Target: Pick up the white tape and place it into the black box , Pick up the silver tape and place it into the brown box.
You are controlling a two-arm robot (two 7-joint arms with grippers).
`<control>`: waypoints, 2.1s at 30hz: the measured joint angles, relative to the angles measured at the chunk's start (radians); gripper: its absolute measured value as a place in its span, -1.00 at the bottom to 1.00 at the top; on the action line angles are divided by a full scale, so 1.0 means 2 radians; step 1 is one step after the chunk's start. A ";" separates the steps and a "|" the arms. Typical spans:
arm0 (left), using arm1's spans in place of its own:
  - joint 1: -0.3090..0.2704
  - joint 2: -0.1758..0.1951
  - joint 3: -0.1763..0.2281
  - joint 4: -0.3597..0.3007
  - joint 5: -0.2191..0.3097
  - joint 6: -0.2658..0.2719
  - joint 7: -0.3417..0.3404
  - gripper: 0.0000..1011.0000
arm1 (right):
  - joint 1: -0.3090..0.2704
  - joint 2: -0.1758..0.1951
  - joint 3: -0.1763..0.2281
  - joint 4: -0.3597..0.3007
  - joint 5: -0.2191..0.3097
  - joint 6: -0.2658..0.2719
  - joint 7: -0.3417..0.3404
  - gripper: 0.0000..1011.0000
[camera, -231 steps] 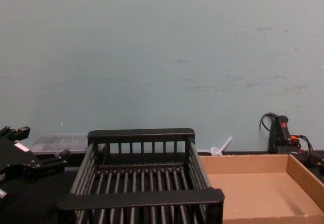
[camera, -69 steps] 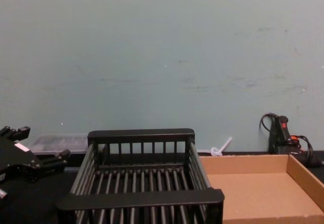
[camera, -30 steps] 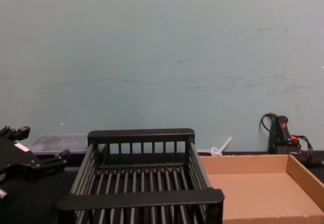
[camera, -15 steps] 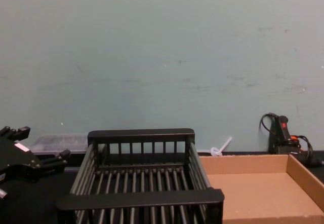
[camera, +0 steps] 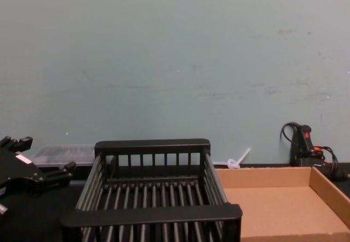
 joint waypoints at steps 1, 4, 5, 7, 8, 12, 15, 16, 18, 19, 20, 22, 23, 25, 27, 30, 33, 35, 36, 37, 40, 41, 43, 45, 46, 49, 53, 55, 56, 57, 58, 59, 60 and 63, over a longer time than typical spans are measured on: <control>0.000 0.000 0.000 0.000 0.000 0.000 0.000 0.98 | 0.000 0.000 0.000 0.000 0.000 0.000 0.000 -0.80; 0.000 0.000 0.000 0.000 0.000 0.000 0.000 0.98 | 0.000 0.000 0.000 0.000 0.000 0.000 0.000 -0.81; 0.000 0.000 0.000 0.000 0.000 0.000 0.000 0.98 | 0.000 0.000 0.000 0.000 0.000 0.000 0.000 -0.80; 0.000 0.000 0.000 0.000 0.000 0.000 0.000 0.98 | 0.000 0.000 0.000 0.000 0.000 0.000 0.000 -0.80; 0.000 0.000 0.000 0.000 0.000 0.000 0.000 0.98 | 0.000 0.000 0.000 0.000 0.000 0.000 0.001 -0.80; 0.000 0.000 0.000 0.000 0.000 0.000 0.000 0.98 | -0.001 0.001 0.002 -0.001 0.001 0.000 0.004 -0.81; 0.000 0.000 0.000 0.000 0.000 0.000 0.000 0.98 | -0.003 0.001 0.004 -0.006 0.003 -0.001 0.007 -0.81; 0.000 0.000 0.000 0.000 0.000 0.000 0.000 0.98 | -0.004 0.001 0.007 -0.009 0.005 -0.001 0.007 -0.80; 0.000 0.000 0.000 0.000 0.000 0.000 0.000 0.98 | -0.006 0.001 0.009 -0.015 0.007 -0.002 0.008 -0.80; 0.000 0.000 0.000 0.000 0.000 0.000 0.000 0.98 | -0.006 0.001 0.010 -0.017 0.008 -0.003 0.008 -0.80; 0.000 0.000 0.000 0.000 0.000 0.000 0.000 0.98 | -0.006 0.001 0.011 -0.018 0.009 -0.003 0.008 -0.80; 0.000 0.000 0.000 0.000 0.000 0.000 0.000 0.98 | -0.006 0.000 0.012 -0.022 0.010 -0.006 0.008 -0.81; 0.000 0.000 0.000 0.000 0.000 0.000 0.000 0.98 | -0.005 0.000 0.013 -0.023 0.010 -0.006 0.008 -0.80; 0.000 0.000 0.000 0.000 0.000 0.000 0.000 0.98 | 0.000 -0.003 0.013 -0.024 0.011 -0.008 0.006 -0.80; 0.000 0.000 0.000 0.000 0.000 0.000 0.000 0.98 | 0.004 -0.005 0.012 -0.024 0.010 -0.008 0.006 -0.80; 0.000 0.000 0.000 0.000 0.000 0.000 0.000 0.98 | 0.015 -0.009 0.008 -0.025 0.007 -0.009 0.003 -0.80; 0.000 0.000 0.000 0.000 0.000 0.000 0.000 0.98 | 0.028 -0.013 0.003 -0.025 0.000 -0.007 -0.002 -0.80; 0.000 0.000 0.000 0.000 0.000 0.000 0.000 0.98 | 0.038 -0.018 -0.001 -0.024 -0.006 -0.006 -0.006 -0.81; 0.000 0.000 0.000 0.000 0.000 0.000 0.000 0.98 | 0.042 -0.020 -0.003 -0.023 -0.008 -0.005 -0.007 -0.81; 0.000 0.000 0.000 0.000 0.000 0.000 0.000 0.98 | 0.046 -0.022 -0.004 -0.022 -0.010 -0.004 -0.008 -0.80; 0.000 0.000 0.000 0.000 0.000 0.000 0.000 0.98 | 0.062 -0.030 -0.008 -0.018 -0.016 -0.002 -0.011 -0.80; 0.000 0.000 0.000 0.000 0.000 0.000 0.000 0.98 | 0.066 -0.032 -0.009 -0.016 -0.018 -0.002 -0.011 -0.81; 0.000 0.000 0.000 0.000 0.000 0.000 0.000 0.98 | 0.083 -0.040 -0.015 -0.009 -0.026 -0.001 -0.012 -0.81; 0.000 0.000 0.000 0.000 0.000 0.000 0.000 0.98 | 0.091 -0.044 -0.019 -0.005 -0.030 0.000 -0.012 -0.81; 0.000 0.000 0.000 0.000 0.000 0.000 0.000 0.98 | 0.101 -0.048 -0.023 0.000 -0.033 0.001 -0.012 -0.81; 0.000 0.000 0.000 0.000 0.000 0.000 0.000 0.98 | 0.112 -0.053 -0.028 0.005 -0.038 0.002 -0.010 -0.80; 0.000 0.000 0.000 0.000 0.000 0.000 0.000 0.98 | 0.131 -0.063 -0.037 0.014 -0.046 0.004 -0.008 -0.80; 0.000 0.000 0.000 0.000 0.000 0.000 0.000 0.98 | 0.141 -0.069 -0.042 0.018 -0.049 0.005 -0.006 -0.81; 0.000 0.000 0.000 0.000 0.000 0.000 0.000 0.98 | 0.144 -0.071 -0.043 0.019 -0.050 0.005 -0.005 -0.81; 0.000 0.000 0.000 0.000 0.000 0.000 0.000 0.98 | 0.147 -0.073 -0.045 0.020 -0.051 0.005 -0.005 -0.81; 0.000 0.000 0.000 0.000 0.000 0.000 0.000 0.98 | 0.153 -0.076 -0.048 0.023 -0.053 0.006 -0.004 -0.81; 0.000 0.000 0.000 0.000 0.000 0.000 0.000 0.98 | 0.156 -0.078 -0.050 0.024 -0.054 0.007 -0.003 -0.81; 0.000 0.000 0.000 0.000 0.000 0.000 0.000 0.98 | 0.158 -0.080 -0.052 0.025 -0.055 0.007 -0.002 -0.80; 0.000 0.000 0.000 0.000 0.000 0.000 0.000 0.98 | 0.170 -0.089 -0.060 0.033 -0.059 0.008 0.000 -0.81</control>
